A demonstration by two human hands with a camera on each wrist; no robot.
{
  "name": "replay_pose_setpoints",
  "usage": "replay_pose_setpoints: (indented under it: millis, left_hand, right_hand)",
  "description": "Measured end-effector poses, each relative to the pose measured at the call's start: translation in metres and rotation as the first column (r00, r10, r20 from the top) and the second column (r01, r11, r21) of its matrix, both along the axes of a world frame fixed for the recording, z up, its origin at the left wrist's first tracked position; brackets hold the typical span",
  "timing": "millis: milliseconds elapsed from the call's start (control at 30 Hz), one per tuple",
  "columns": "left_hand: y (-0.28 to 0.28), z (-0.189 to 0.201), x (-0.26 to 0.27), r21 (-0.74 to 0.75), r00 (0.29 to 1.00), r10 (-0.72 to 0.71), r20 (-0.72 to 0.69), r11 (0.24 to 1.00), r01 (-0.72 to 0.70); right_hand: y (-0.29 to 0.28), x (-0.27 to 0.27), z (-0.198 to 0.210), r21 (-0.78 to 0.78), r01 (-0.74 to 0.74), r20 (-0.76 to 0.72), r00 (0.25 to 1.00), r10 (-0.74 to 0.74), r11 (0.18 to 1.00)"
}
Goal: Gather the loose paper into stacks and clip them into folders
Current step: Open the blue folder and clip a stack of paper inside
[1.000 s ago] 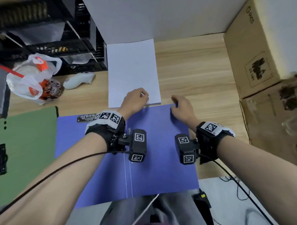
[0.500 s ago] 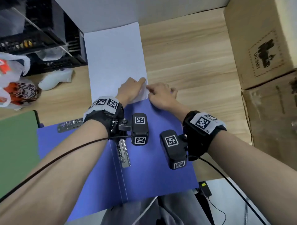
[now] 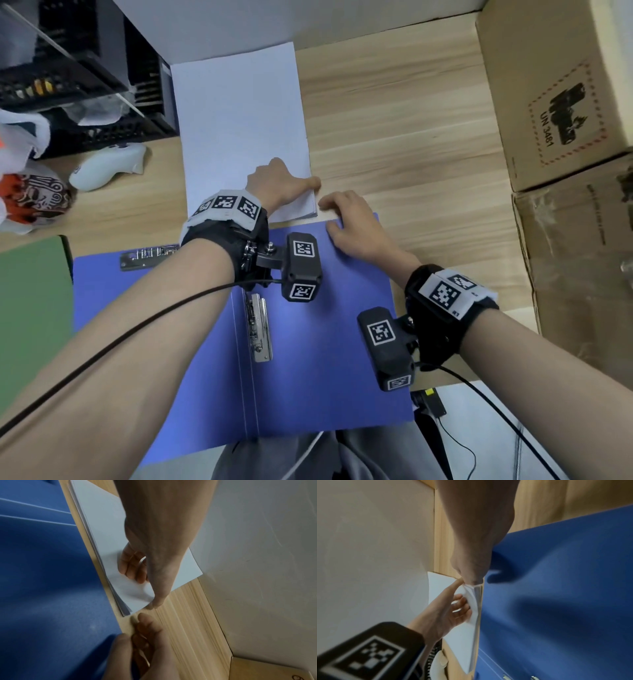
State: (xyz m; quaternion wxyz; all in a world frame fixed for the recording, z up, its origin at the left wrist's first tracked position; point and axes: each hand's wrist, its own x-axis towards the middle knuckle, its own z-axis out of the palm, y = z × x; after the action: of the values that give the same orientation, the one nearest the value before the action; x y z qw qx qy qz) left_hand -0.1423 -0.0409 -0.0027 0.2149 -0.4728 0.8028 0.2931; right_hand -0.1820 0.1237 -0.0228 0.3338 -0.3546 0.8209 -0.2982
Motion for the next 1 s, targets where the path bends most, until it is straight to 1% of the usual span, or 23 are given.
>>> replay_pose_setpoints:
  millis: [100,200,267,333,400,500,533,633,733,767,800,833,900,933,1000]
  left_hand:
    - [0.003,-0.002,-0.001,-0.030,1.000,-0.006,0.017,1.000,0.007]
    - [0.003,-0.004,-0.001,-0.061,1.000,-0.021,0.006,0.998,0.021]
    - [0.001,-0.005,0.000,-0.067,1.000,-0.010,-0.025,0.998,0.009]
    - [0.000,-0.004,0.001,-0.050,0.997,-0.007,-0.075,0.999,0.004]
    - [-0.003,-0.002,0.005,0.006,0.990,0.023,-0.138,1.000,-0.023]
    - [-0.009,-0.003,0.015,0.162,0.960,0.154,-0.232,0.980,-0.118]
    - [-0.010,-0.003,0.018,0.191,0.950,0.181,-0.254,0.972,-0.135]
    - [-0.011,-0.002,0.024,0.236,0.929,0.229,-0.292,0.958,-0.162]
    - [-0.011,0.001,0.027,0.300,0.895,0.309,-0.321,0.930,-0.213]
    - [-0.012,0.001,0.029,0.331,0.882,0.346,-0.319,0.913,-0.238]
    - [-0.014,-0.002,0.031,0.359,0.871,0.377,-0.314,0.897,-0.259]
    - [-0.016,-0.003,0.032,0.388,0.860,0.405,-0.311,0.880,-0.274]
    - [-0.017,-0.007,0.036,0.443,0.836,0.456,-0.304,0.845,-0.300]
    - [-0.018,-0.010,0.037,0.464,0.825,0.481,-0.298,0.828,-0.315]
    - [-0.018,-0.017,0.038,0.493,0.808,0.508,-0.297,0.807,-0.326]
  right_hand:
    - [0.006,0.003,-0.005,-0.048,0.016,0.032,0.999,-0.014,0.999]
    - [0.004,0.005,0.000,-0.127,0.126,0.135,0.985,-0.109,0.984]
    - [0.001,0.005,0.003,-0.152,0.210,0.170,0.968,-0.184,0.966]
    - [-0.001,0.005,0.006,-0.171,0.260,0.195,0.954,-0.226,0.950]
    - [-0.003,0.005,0.008,-0.180,0.281,0.221,0.946,-0.239,0.943]
    - [-0.004,0.006,0.012,-0.192,0.297,0.226,0.941,-0.253,0.935]
    - [-0.003,0.007,0.013,-0.191,0.303,0.211,0.942,-0.262,0.934]
    - [0.003,0.012,0.018,-0.161,0.350,0.152,0.933,-0.327,0.923]
    - [0.012,0.017,0.023,-0.163,0.333,0.098,0.942,-0.320,0.929]
    - [0.015,0.018,0.024,-0.171,0.327,0.111,0.944,-0.312,0.929]
    - [0.017,0.019,0.025,-0.178,0.333,0.158,0.938,-0.307,0.926]
    - [0.020,0.020,0.026,-0.168,0.343,0.227,0.926,-0.303,0.924]
    - [0.025,0.024,0.025,-0.053,0.317,0.343,0.896,-0.280,0.947]
    - [0.027,0.026,0.024,0.034,0.262,0.372,0.892,-0.256,0.964]
    - [0.033,0.031,0.021,0.168,0.143,0.375,0.906,-0.198,0.975]
